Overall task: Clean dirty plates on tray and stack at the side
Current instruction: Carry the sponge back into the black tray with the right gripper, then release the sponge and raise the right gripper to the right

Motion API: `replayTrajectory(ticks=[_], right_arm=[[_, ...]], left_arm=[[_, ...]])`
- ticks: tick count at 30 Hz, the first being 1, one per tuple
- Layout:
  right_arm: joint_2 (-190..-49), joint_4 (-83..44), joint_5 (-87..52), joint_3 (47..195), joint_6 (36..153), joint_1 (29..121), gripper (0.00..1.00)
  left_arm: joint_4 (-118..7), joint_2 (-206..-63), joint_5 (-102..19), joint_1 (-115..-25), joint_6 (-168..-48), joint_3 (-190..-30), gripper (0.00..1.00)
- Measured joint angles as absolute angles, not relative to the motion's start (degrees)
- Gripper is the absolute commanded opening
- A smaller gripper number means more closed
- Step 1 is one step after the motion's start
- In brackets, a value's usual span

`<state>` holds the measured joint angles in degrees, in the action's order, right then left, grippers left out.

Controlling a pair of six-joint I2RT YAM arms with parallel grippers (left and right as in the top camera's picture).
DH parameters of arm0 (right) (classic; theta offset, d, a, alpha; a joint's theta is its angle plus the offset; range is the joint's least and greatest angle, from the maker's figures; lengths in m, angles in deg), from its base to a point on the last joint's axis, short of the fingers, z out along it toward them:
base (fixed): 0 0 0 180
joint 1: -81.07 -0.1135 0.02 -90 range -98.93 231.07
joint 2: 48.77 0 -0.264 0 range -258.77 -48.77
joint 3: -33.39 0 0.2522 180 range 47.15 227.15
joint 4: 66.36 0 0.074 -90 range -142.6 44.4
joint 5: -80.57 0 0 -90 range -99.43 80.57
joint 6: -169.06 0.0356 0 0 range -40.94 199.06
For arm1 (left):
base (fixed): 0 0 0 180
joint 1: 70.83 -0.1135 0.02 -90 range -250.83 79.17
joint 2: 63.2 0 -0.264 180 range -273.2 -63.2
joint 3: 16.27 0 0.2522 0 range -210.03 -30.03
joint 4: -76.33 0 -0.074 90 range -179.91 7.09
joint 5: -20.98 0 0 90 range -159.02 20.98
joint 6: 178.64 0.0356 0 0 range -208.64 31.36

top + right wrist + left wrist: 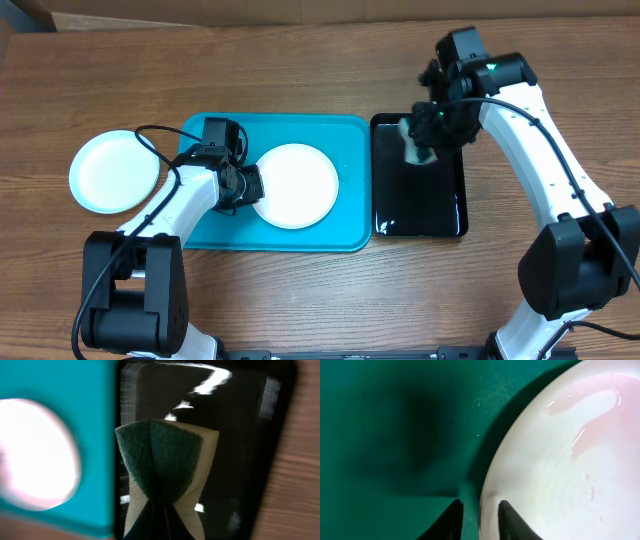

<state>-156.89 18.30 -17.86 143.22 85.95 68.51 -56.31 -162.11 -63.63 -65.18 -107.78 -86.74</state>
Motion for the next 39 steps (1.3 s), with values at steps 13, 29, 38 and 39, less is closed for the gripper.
replayTrajectory(ticks=[13, 29, 38, 39], right_arm=[[-157.17, -5.16, -10.45, 121.01, 88.75, 69.04, 0.04], [-157.28, 3.69, -12.22, 128.66, 93.78, 69.19, 0.62], [-157.26, 7.72, -12.55, 141.58, 94.06, 74.02, 0.77], [-157.26, 8.04, -12.59, 141.58, 94.06, 75.11, 0.77]], left_arm=[[-56.31, -162.11, -63.50, -65.18, -107.69, -86.65, 0.32], [-56.13, -162.11, -63.50, -65.18, -107.71, -86.65, 0.32], [-55.76, -162.13, -63.50, -64.11, -107.73, -86.63, 0.32], [-55.81, -162.24, -63.50, -63.80, -107.73, -86.63, 0.31]])
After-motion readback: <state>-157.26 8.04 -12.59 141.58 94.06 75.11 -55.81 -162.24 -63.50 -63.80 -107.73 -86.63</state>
